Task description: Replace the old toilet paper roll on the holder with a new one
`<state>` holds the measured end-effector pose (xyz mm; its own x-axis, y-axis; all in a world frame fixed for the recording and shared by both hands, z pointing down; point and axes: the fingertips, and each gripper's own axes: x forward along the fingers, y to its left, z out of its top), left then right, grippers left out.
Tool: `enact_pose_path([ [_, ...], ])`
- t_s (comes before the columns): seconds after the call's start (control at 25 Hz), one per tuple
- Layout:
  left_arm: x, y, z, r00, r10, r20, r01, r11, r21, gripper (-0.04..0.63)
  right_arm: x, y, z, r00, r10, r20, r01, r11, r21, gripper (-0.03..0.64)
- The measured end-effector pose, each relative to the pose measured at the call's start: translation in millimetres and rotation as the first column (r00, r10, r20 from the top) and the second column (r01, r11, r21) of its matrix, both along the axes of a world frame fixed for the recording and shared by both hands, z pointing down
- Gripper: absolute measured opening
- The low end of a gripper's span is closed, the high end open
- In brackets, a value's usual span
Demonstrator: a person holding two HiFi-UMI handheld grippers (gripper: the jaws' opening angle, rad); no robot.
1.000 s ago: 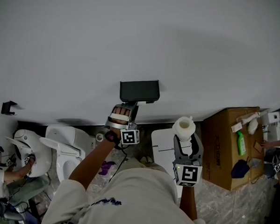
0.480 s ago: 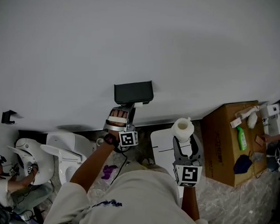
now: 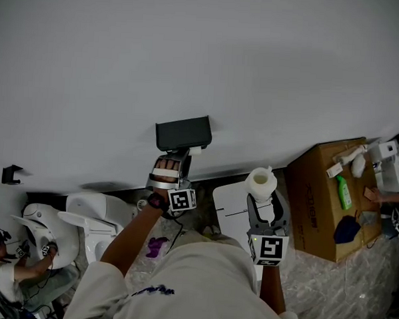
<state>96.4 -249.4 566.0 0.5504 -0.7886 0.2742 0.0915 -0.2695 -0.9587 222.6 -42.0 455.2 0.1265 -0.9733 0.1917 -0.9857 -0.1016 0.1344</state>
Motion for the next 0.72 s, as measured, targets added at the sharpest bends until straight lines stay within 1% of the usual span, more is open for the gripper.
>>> enact_pose_path([
  [0.44, 14.6, 0.0, -3.4, 1.000, 0.002, -0.014, -0.002, 1.000, -0.010, 0.144, 11.1, 0.5, 2.1, 1.000, 0.015, 0.007, -0.015, 1.000, 0.001, 0.265],
  [0.72, 29.8, 2.9, -3.2, 1.000, 0.021, -0.012, -0.021, 1.000, -0.013, 0.146, 18.7, 0.9, 2.7, 1.000, 0.021, 0.006, -0.021, 1.000, 0.003, 0.265],
])
